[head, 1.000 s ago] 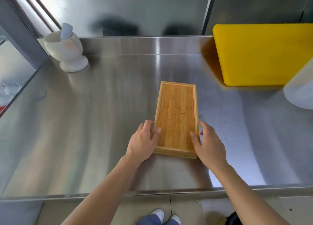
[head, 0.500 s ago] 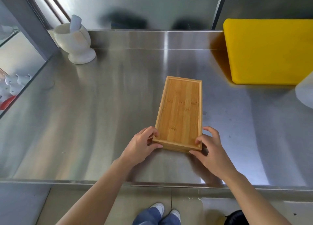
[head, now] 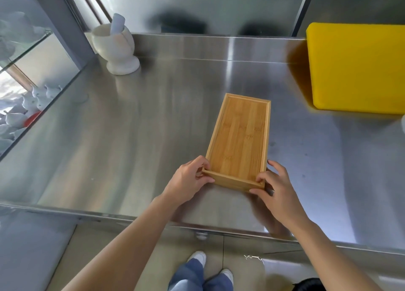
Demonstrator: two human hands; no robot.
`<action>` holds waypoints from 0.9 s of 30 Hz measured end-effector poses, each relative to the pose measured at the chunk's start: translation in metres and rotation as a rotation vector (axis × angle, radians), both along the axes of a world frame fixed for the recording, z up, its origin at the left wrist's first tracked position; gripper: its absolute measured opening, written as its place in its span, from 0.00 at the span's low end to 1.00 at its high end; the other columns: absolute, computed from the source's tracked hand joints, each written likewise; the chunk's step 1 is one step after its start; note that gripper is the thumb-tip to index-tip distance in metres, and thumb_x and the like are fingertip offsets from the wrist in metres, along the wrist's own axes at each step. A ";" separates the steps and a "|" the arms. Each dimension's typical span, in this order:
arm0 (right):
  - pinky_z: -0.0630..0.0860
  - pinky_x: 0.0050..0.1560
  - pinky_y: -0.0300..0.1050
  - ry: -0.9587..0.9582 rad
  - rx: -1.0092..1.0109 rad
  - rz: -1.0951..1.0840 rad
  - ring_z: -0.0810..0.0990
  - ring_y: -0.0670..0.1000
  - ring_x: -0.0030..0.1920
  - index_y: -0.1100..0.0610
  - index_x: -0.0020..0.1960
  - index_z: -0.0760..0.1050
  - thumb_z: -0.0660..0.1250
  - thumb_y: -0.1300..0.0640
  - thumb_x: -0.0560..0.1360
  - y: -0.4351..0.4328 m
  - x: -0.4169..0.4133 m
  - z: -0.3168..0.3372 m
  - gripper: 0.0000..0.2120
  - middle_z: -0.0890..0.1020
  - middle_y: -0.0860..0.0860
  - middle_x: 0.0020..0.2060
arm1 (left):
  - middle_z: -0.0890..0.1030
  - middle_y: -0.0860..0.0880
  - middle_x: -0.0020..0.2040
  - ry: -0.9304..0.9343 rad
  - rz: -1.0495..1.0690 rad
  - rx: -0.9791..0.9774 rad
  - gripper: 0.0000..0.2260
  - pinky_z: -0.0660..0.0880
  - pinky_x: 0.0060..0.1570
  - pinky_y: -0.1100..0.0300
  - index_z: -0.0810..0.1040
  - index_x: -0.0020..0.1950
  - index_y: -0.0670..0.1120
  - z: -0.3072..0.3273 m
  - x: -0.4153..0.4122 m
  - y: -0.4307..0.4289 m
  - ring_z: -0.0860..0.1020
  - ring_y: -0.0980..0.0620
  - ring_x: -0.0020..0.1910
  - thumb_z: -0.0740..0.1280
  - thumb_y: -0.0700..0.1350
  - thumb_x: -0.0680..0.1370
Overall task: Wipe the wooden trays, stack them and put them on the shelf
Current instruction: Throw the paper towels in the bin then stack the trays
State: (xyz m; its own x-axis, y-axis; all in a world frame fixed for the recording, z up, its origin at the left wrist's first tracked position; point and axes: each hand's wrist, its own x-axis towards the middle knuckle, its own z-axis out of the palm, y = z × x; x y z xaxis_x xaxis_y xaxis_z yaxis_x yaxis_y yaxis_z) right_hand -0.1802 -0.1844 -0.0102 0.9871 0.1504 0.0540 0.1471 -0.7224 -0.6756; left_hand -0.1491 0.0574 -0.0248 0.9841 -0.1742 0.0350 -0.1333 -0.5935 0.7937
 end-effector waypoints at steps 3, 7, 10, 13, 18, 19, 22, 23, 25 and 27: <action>0.65 0.58 0.39 0.008 0.013 0.000 0.72 0.57 0.61 0.54 0.44 0.72 0.71 0.59 0.69 -0.001 0.000 -0.001 0.08 0.64 0.56 0.68 | 0.77 0.53 0.38 -0.013 0.037 -0.012 0.21 0.74 0.45 0.61 0.65 0.37 0.68 -0.004 -0.001 -0.001 0.75 0.48 0.39 0.75 0.45 0.68; 0.60 0.47 0.24 -0.006 -0.017 0.017 0.72 0.53 0.56 0.49 0.43 0.69 0.70 0.58 0.70 -0.004 -0.001 -0.006 0.11 0.67 0.55 0.67 | 0.72 0.58 0.32 -0.035 0.041 -0.014 0.21 0.68 0.36 0.71 0.65 0.38 0.66 -0.005 -0.004 -0.003 0.70 0.56 0.32 0.74 0.45 0.69; 0.64 0.39 0.24 -0.017 -0.018 0.051 0.72 0.48 0.45 0.50 0.44 0.68 0.70 0.58 0.70 -0.008 -0.001 -0.006 0.11 0.71 0.51 0.60 | 0.69 0.59 0.30 -0.072 0.023 0.009 0.22 0.67 0.33 0.74 0.63 0.40 0.64 -0.007 -0.009 -0.005 0.69 0.60 0.29 0.73 0.42 0.70; 0.67 0.38 0.29 -0.009 -0.023 0.072 0.74 0.48 0.40 0.49 0.46 0.67 0.70 0.58 0.69 -0.009 -0.002 -0.006 0.13 0.75 0.47 0.47 | 0.69 0.58 0.30 -0.095 0.030 0.042 0.23 0.67 0.34 0.73 0.61 0.42 0.62 -0.008 -0.010 -0.008 0.70 0.61 0.29 0.72 0.41 0.71; 0.66 0.35 0.28 -0.061 -0.032 0.056 0.73 0.41 0.34 0.52 0.51 0.70 0.70 0.58 0.71 -0.007 -0.007 -0.012 0.12 0.74 0.45 0.41 | 0.68 0.57 0.28 -0.098 0.055 0.047 0.23 0.67 0.32 0.73 0.63 0.41 0.65 -0.010 -0.012 -0.010 0.68 0.59 0.28 0.72 0.41 0.70; 0.66 0.35 0.28 -0.067 -0.038 0.054 0.72 0.41 0.33 0.53 0.52 0.70 0.69 0.58 0.71 -0.007 -0.008 -0.013 0.12 0.74 0.45 0.41 | 0.68 0.57 0.28 -0.100 0.060 0.044 0.23 0.66 0.32 0.73 0.63 0.41 0.65 -0.011 -0.013 -0.010 0.68 0.59 0.28 0.72 0.41 0.70; 0.66 0.36 0.28 -0.057 -0.036 0.050 0.72 0.42 0.33 0.53 0.53 0.69 0.68 0.57 0.72 -0.007 -0.009 -0.014 0.13 0.74 0.46 0.41 | 0.68 0.57 0.27 -0.088 0.090 0.055 0.21 0.67 0.32 0.72 0.62 0.42 0.61 -0.012 -0.015 -0.013 0.68 0.58 0.27 0.72 0.40 0.71; 0.67 0.35 0.28 -0.054 -0.039 0.051 0.72 0.42 0.33 0.52 0.54 0.69 0.68 0.57 0.72 -0.008 -0.009 -0.015 0.13 0.74 0.45 0.41 | 0.69 0.57 0.28 -0.087 0.099 0.061 0.20 0.67 0.33 0.72 0.62 0.43 0.59 -0.012 -0.016 -0.013 0.69 0.58 0.27 0.72 0.40 0.71; 0.67 0.35 0.28 -0.033 -0.039 0.054 0.72 0.40 0.34 0.51 0.54 0.68 0.68 0.57 0.72 -0.010 -0.007 -0.014 0.13 0.75 0.45 0.41 | 0.70 0.58 0.29 -0.100 0.109 0.072 0.18 0.68 0.33 0.74 0.63 0.44 0.57 -0.012 -0.020 -0.015 0.71 0.59 0.28 0.71 0.40 0.71; 0.68 0.38 0.28 0.000 -0.020 0.056 0.73 0.40 0.36 0.50 0.53 0.67 0.68 0.56 0.72 -0.012 -0.005 -0.013 0.13 0.77 0.47 0.43 | 0.71 0.59 0.29 -0.109 0.117 0.084 0.15 0.68 0.33 0.76 0.66 0.46 0.54 -0.012 -0.023 -0.017 0.73 0.56 0.30 0.70 0.41 0.72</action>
State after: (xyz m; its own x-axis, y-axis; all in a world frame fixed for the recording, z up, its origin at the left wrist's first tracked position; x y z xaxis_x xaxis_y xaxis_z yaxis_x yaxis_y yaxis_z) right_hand -0.1856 -0.1961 -0.0232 0.9772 0.2063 0.0506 0.1877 -0.7268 -0.6607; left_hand -0.1719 0.0403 -0.0365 0.9889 -0.0656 0.1331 -0.1423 -0.6735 0.7253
